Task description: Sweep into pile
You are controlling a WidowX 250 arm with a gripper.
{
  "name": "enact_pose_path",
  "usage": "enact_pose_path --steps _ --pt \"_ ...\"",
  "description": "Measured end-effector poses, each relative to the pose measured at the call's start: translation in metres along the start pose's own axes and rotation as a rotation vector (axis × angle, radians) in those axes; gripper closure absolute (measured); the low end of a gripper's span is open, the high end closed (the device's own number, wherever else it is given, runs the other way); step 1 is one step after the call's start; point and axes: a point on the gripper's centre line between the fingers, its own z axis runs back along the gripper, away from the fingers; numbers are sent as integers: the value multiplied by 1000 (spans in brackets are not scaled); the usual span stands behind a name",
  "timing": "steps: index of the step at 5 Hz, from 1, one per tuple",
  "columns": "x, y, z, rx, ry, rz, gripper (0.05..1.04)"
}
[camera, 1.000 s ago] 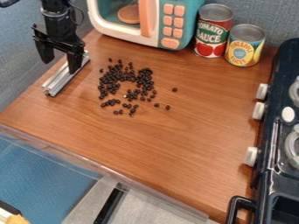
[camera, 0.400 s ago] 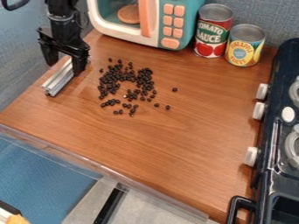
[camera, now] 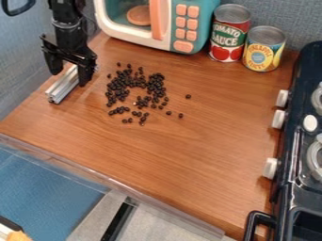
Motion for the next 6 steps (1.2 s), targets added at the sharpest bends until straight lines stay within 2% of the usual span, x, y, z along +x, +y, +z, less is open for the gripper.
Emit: enact_pose_path --steps 2,4,6 --pt "-1 0 -4 9 -10 1 709" --pt "-2 -1 -5 12 -18 1 738" --pt "-7 -17 -2 -18 -18 -4 738"
